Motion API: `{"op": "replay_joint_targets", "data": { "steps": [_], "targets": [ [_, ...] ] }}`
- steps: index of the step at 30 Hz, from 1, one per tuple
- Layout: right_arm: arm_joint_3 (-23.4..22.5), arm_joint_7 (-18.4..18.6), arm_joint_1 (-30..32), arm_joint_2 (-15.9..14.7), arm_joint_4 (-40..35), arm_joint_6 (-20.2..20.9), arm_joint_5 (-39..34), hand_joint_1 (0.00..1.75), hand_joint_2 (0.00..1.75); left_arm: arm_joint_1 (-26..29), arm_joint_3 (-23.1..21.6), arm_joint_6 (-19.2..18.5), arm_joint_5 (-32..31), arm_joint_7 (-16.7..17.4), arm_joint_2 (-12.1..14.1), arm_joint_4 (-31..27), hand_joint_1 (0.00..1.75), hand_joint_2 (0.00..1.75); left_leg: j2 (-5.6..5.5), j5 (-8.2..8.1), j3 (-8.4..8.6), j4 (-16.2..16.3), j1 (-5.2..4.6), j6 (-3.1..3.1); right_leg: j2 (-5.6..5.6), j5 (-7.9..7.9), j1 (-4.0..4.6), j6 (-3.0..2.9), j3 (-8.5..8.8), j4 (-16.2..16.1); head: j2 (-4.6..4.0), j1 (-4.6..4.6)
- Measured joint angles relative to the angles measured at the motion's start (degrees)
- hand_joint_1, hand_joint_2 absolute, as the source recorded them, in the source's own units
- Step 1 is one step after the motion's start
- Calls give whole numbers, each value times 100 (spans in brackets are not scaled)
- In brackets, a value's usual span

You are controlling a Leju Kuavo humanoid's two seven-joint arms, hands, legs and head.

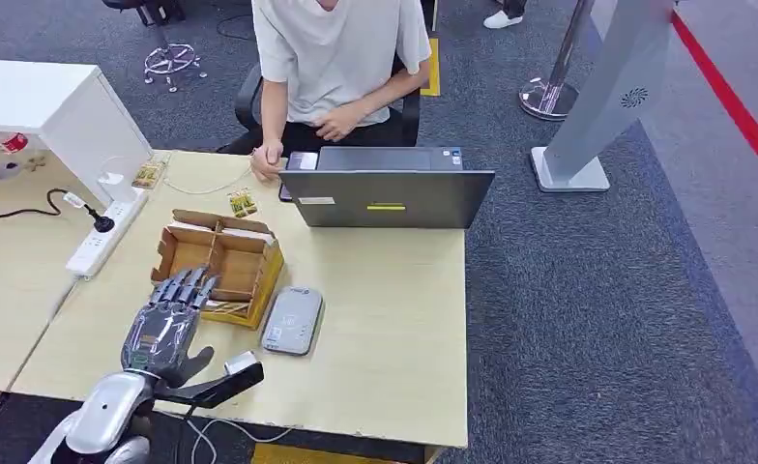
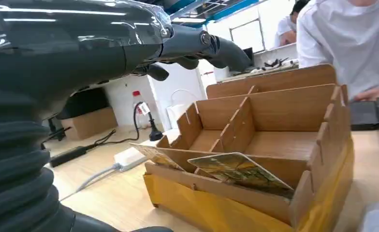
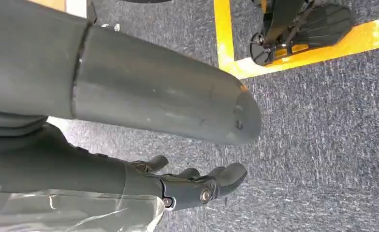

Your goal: Pass the card to the sensor for recognition and then transmit it.

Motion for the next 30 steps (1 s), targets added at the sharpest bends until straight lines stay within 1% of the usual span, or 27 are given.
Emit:
{"op": "replay_joint_targets", "data": {
  "steps": [9,17,30],
  "targets": [
    [76,7,0,-33,0,4,70,0,0,-119,116,126,-116,-2,-209,258,0,175,0,0,1,0,0,0,0,0,0,0,0,0,0,-2],
    [124,11,0,-39,0,77,118,0,0,-271,166,376,-280,-28,-385,498,0,175,0,0,1,0,0,0,0,0,0,0,0,0,0,-2],
    [136,24,1,-46,0,83,136,0,0,-436,166,426,-374,-37,-577,885,0,175,0,0,1,1,0,0,1,0,0,0,0,0,0,-2]
  ]
}}
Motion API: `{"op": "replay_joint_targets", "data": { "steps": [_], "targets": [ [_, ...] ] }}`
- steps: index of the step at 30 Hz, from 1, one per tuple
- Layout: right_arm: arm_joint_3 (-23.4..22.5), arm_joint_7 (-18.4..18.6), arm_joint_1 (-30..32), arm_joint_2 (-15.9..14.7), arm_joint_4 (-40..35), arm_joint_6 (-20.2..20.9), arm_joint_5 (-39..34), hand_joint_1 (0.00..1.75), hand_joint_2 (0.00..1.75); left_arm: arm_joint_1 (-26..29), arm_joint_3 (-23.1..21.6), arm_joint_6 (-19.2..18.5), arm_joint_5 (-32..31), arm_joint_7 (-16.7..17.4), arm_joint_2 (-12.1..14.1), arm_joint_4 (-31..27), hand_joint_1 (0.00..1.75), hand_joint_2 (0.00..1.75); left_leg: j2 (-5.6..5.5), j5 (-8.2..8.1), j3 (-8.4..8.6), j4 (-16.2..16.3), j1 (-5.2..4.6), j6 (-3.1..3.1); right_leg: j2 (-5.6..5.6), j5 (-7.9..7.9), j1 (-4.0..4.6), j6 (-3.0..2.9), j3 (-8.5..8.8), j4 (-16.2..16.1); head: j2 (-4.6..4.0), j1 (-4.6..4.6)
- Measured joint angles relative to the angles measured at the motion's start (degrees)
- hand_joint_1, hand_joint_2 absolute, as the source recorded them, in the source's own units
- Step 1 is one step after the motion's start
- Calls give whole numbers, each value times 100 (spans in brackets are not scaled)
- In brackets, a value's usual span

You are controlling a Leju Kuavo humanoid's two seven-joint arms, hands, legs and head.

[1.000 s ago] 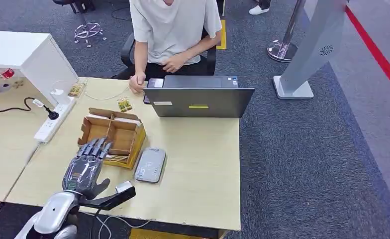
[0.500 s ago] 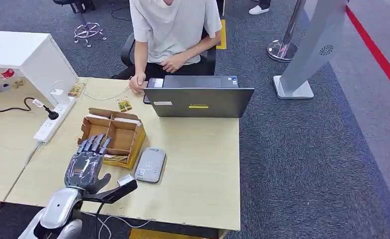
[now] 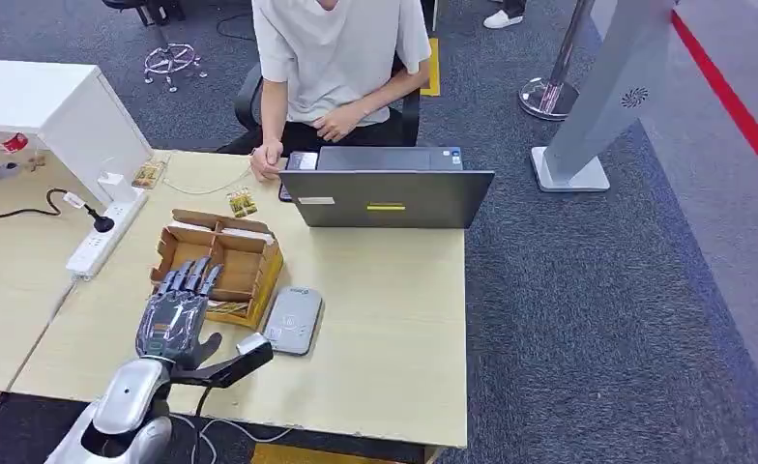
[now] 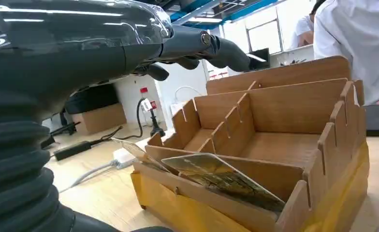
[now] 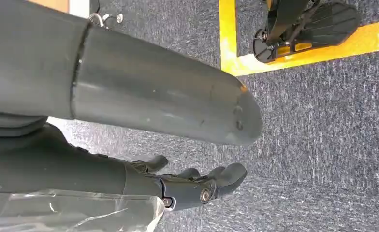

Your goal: Pass the card to the sensor for recognition and then transmit it.

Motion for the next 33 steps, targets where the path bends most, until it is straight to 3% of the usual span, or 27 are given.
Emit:
{"op": "replay_joint_targets", "data": {
  "steps": [6,7,33],
  "targets": [
    [4,0,-2,-2,0,15,42,0,0,-85,15,149,-35,-9,-50,166,0,175,0,0,0,0,0,0,0,0,0,0,0,0,0,0],
    [4,0,-2,-4,0,15,44,0,0,-104,22,158,-35,-11,-59,197,175,175,0,0,0,0,0,0,0,0,0,0,0,0,0,2],
    [9,-22,-1,-46,0,31,61,0,0,-105,201,398,-29,-203,-203,409,175,175,0,0,-1,0,0,0,0,0,0,0,0,0,0,0]
  ]
}}
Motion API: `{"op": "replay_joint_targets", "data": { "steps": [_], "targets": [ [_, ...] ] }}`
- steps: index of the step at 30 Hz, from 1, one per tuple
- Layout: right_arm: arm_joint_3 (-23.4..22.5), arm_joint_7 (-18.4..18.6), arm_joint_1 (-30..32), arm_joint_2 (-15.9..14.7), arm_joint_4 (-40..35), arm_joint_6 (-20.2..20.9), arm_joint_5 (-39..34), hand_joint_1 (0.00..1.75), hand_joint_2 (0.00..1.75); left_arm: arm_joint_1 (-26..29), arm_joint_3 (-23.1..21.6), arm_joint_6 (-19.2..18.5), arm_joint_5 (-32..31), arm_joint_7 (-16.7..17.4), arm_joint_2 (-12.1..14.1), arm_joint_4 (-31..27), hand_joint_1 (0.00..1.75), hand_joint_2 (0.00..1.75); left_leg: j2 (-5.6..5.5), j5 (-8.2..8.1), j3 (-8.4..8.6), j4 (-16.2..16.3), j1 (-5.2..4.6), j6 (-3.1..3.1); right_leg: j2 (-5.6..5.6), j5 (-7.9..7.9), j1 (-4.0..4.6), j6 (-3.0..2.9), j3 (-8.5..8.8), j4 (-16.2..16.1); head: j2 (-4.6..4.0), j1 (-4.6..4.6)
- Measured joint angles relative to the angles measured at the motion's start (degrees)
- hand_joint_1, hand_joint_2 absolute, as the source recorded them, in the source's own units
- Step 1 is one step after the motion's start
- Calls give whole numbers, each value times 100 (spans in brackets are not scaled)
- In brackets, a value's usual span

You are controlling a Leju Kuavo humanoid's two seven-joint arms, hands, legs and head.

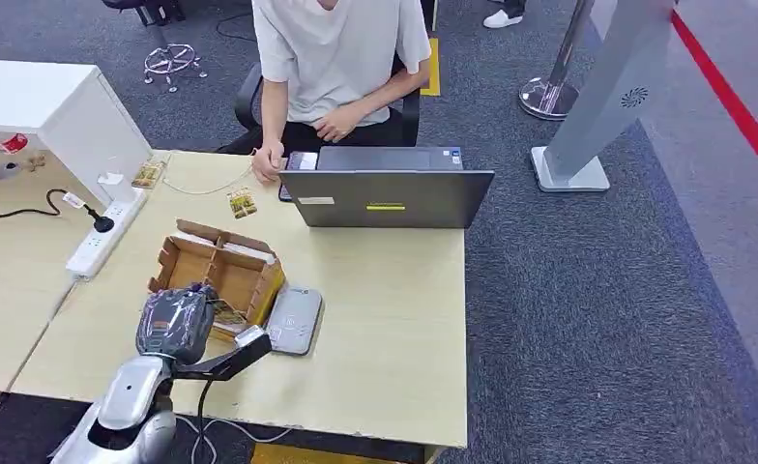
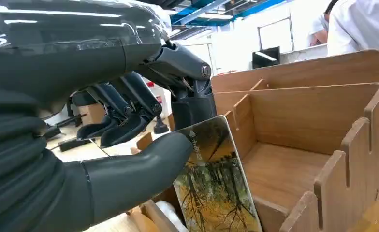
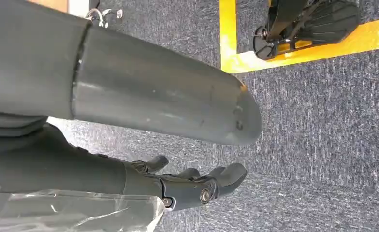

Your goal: Pass the card to the sensor for recognition and then transmit it.

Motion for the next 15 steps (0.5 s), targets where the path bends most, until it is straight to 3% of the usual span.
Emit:
{"op": "replay_joint_targets", "data": {
  "steps": [3,10,15],
  "targets": [
    [0,-11,-1,-2,0,13,4,0,0,-2,72,415,-109,-2,-37,4,175,175,0,0,1,0,0,0,0,0,0,0,1,0,0,2],
    [0,-20,-3,-2,0,-7,20,0,0,-4,214,879,-148,-282,-81,-66,175,175,0,0,1,0,0,0,0,0,0,0,0,0,0,2],
    [-2,-61,-4,-2,0,-18,24,0,0,-103,219,1184,-107,-503,-101,-479,175,175,-1,0,1,1,0,0,-1,0,0,0,0,0,0,2]
  ]
}}
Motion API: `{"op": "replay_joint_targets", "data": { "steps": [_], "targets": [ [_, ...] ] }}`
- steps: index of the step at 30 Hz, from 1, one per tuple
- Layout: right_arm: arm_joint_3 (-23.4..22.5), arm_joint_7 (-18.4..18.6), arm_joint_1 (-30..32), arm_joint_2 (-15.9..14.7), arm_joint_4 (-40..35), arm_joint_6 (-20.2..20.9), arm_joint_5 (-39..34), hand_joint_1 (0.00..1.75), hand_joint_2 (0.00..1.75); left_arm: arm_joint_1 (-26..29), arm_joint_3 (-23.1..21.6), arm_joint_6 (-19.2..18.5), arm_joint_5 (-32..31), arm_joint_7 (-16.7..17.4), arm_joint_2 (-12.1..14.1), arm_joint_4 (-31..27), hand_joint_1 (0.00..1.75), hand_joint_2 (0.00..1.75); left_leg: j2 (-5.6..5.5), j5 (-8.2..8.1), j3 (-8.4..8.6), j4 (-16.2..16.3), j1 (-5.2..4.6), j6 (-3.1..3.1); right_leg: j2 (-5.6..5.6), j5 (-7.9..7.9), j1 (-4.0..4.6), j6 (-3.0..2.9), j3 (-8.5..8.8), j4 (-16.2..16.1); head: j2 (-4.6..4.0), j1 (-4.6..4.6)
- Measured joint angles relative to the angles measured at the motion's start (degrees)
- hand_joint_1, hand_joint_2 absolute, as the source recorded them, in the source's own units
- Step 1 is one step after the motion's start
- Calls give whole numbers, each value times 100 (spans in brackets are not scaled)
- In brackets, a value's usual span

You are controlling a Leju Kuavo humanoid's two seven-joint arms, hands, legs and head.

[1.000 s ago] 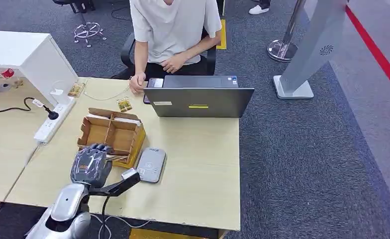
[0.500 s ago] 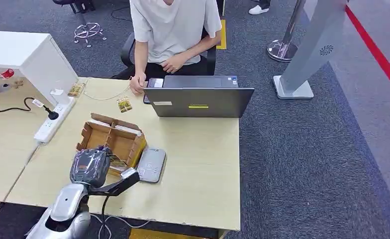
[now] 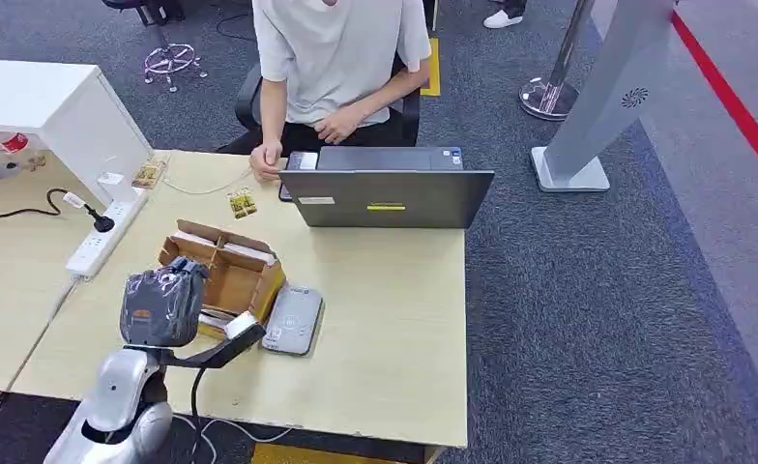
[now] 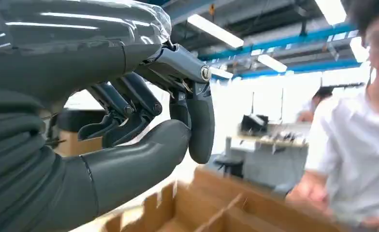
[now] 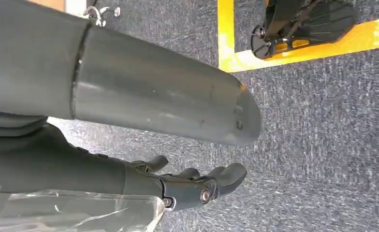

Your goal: Pass the card to the sensor for recognition and then transmit it.

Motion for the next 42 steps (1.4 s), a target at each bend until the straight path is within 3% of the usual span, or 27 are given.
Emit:
{"op": "replay_joint_targets", "data": {
  "steps": [4,5,21,22,24,30,35,42],
  "targets": [
    [2,-18,-2,0,0,4,17,0,0,-275,0,33,0,-50,0,-232,175,175,-1,1,0,0,0,0,-1,1,0,-1,1,0,0,0],
    [0,-20,-3,0,0,7,15,0,0,-351,0,33,7,-65,0,-251,0,175,-1,2,0,0,0,2,-1,1,0,-1,1,1,0,-2],
    [-11,20,-17,70,7,-166,-55,0,0,-363,0,39,275,-343,44,-295,0,175,2,0,2,-1,0,0,4,0,0,-1,1,1,0,0],
    [-18,28,-16,90,9,-186,-77,0,0,-282,-4,-5,264,-350,44,-330,0,175,2,-1,2,-1,0,0,4,0,0,-1,0,1,0,-2],
    [-85,59,-17,122,9,-232,-175,0,0,209,-118,-490,205,-308,90,-726,0,175,1,-1,1,-1,0,0,3,-1,0,0,1,0,0,0],
    [-164,59,-16,144,9,-227,-190,0,0,421,-190,-1163,313,-81,284,-946,0,175,1,-1,2,-1,0,0,2,-1,0,0,1,0,0,-2],
    [-164,37,-15,111,7,-79,-103,0,0,390,-192,-1384,337,92,374,-902,0,175,0,0,3,-1,0,0,1,-1,0,0,1,1,0,-2],
    [-164,4,-16,66,0,-15,-22,0,0,111,-192,-1561,317,210,365,-412,0,175,1,0,3,0,-1,0,2,0,0,0,2,0,0,-2]
  ]
}}
